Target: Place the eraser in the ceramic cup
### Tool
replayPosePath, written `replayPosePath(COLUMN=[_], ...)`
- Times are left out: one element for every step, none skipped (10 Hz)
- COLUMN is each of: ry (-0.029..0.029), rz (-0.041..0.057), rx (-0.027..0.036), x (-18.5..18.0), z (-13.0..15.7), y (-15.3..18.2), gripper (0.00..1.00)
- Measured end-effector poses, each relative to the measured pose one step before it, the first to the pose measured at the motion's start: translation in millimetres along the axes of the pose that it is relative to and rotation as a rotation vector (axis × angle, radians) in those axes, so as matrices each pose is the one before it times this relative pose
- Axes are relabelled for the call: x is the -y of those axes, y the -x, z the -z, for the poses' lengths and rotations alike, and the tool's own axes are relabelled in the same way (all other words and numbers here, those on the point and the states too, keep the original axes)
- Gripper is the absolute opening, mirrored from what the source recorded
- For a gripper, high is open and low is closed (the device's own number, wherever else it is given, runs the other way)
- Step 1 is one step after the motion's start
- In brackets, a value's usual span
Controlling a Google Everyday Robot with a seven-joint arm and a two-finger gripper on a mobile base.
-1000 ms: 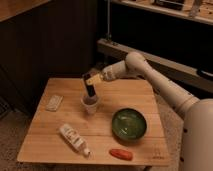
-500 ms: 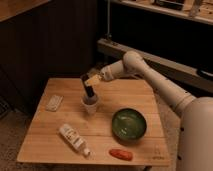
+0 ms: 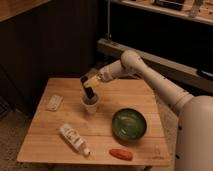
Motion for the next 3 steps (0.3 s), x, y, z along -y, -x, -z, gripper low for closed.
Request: replayPosePath(ry=[0.00534,0.00259,0.00314], rz=[0.00467,0.00699,0.00681], rx=[-0.00671,-0.00489,-0.00579], x=[-1.33,-0.92,-2.89], z=[-1.63,1.13,-0.35], y=[-0.43,-0.23,-0.02], gripper=[0.79,0.73,0.73])
